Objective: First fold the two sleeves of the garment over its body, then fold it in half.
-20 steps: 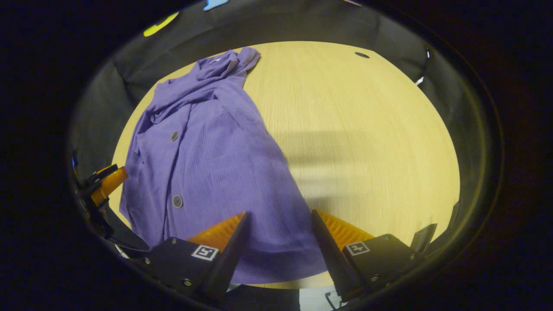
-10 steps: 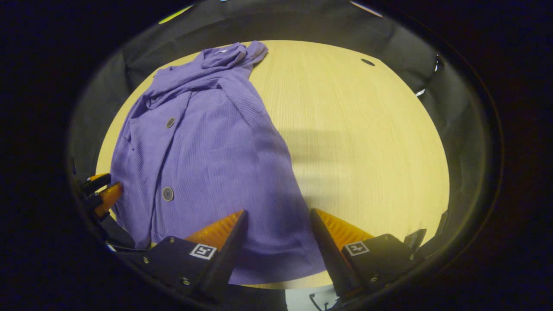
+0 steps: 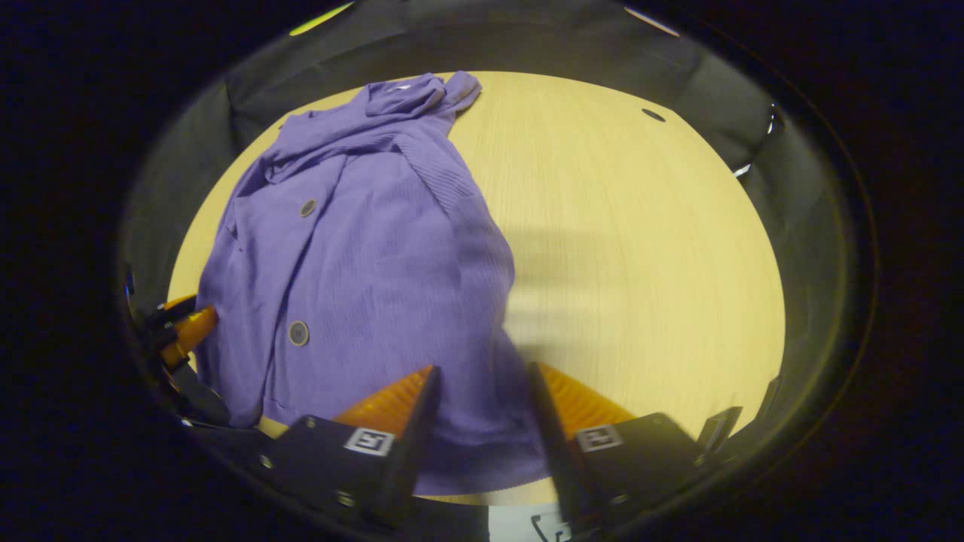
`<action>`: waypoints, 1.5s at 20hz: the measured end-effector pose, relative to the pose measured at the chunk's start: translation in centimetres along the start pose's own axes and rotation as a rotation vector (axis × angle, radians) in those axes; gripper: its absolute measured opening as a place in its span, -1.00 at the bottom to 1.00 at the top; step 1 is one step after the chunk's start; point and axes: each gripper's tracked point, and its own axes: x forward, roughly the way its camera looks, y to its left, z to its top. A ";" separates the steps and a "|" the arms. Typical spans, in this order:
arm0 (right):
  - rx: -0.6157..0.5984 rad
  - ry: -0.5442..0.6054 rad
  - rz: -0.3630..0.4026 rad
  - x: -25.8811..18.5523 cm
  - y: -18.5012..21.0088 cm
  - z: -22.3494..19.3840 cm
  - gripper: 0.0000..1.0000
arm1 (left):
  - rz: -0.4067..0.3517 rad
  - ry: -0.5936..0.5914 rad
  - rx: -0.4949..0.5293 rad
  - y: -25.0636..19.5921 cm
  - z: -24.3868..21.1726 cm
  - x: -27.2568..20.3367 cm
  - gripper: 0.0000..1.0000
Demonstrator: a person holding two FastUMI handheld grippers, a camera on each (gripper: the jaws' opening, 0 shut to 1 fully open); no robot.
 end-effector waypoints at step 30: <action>0.138 -0.419 0.341 -8.5 5.8 27.7 -0.87 | -0.162 -0.333 -0.262 0.0 28.5 0.1 -0.87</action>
